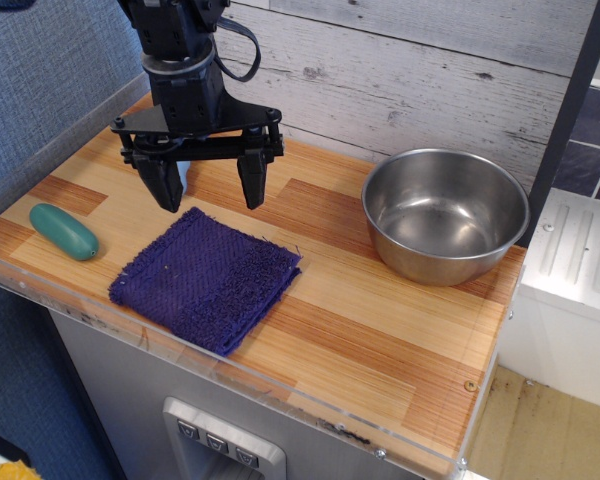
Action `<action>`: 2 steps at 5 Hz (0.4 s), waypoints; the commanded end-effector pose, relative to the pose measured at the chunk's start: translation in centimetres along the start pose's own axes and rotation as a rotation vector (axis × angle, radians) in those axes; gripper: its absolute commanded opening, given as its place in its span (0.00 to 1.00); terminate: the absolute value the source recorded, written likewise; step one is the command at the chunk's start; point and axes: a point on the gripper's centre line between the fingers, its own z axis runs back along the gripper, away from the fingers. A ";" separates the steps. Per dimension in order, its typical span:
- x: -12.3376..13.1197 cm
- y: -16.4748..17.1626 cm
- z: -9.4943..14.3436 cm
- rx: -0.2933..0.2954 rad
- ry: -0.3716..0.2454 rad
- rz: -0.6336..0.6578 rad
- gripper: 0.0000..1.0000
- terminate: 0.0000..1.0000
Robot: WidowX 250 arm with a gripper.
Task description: Move towel to lower right corner
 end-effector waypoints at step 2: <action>-0.2 0.3 -0.9 -0.001 0.007 -0.016 1.00 0.00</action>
